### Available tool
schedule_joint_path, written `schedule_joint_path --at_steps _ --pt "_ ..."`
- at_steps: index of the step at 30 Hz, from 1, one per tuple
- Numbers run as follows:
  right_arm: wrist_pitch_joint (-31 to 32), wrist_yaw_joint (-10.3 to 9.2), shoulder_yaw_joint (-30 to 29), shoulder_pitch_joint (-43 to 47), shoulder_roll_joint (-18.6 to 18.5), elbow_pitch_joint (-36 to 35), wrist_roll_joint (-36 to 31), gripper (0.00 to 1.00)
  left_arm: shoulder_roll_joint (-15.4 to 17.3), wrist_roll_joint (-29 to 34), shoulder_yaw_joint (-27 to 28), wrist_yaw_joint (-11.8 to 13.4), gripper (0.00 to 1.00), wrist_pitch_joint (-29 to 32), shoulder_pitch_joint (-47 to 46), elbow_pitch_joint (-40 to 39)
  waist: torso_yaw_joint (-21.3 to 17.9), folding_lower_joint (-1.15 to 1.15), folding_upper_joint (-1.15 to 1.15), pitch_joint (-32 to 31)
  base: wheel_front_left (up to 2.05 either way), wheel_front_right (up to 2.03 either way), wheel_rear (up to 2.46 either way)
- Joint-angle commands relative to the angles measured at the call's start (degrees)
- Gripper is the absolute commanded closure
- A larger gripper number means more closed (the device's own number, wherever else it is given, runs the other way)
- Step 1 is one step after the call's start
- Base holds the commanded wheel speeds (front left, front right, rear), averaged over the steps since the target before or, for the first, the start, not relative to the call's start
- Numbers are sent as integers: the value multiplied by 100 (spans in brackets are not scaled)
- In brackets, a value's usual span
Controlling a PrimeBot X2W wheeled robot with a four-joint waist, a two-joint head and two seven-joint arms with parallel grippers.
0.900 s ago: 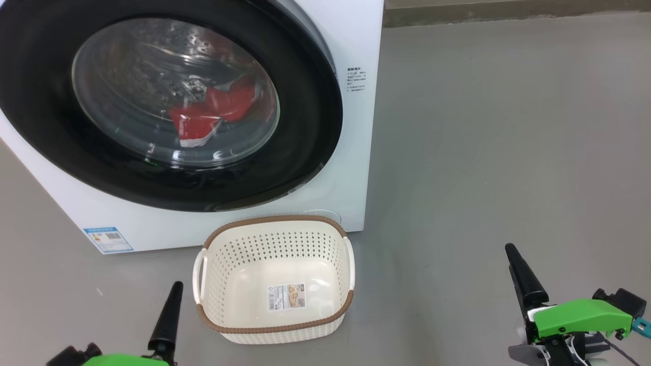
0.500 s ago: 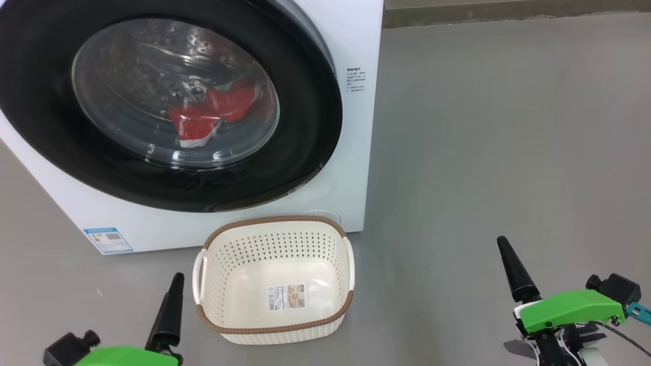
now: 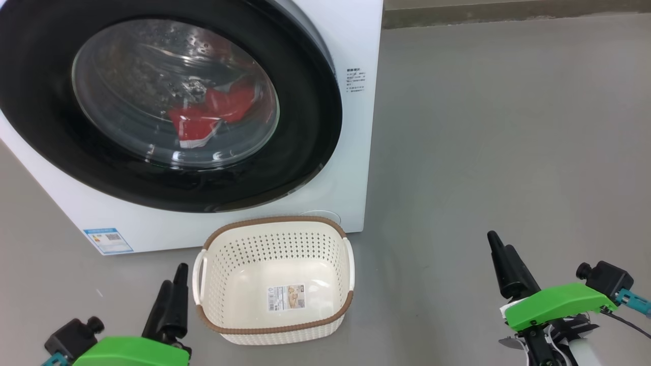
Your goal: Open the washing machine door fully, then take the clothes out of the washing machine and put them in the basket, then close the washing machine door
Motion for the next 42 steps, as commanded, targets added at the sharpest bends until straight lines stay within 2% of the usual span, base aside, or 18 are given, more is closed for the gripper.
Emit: schedule_joint_path --at_steps 1,26,42 --pt "-93 0 126 -357 -74 -115 -245 0 66 224 55 39 0 -81 -337 -191 2 -1 0 1 0 0 0" --pt "-498 -1 426 -770 -105 14 -1789 0 88 1756 -91 102 0 -487 -722 -78 -7 -1 0 82 0 0 0" --pt "-768 -1 498 -1026 -125 145 -2925 0 104 2923 -221 285 0 -758 -939 0 2 -1 0 81 0 0 0"
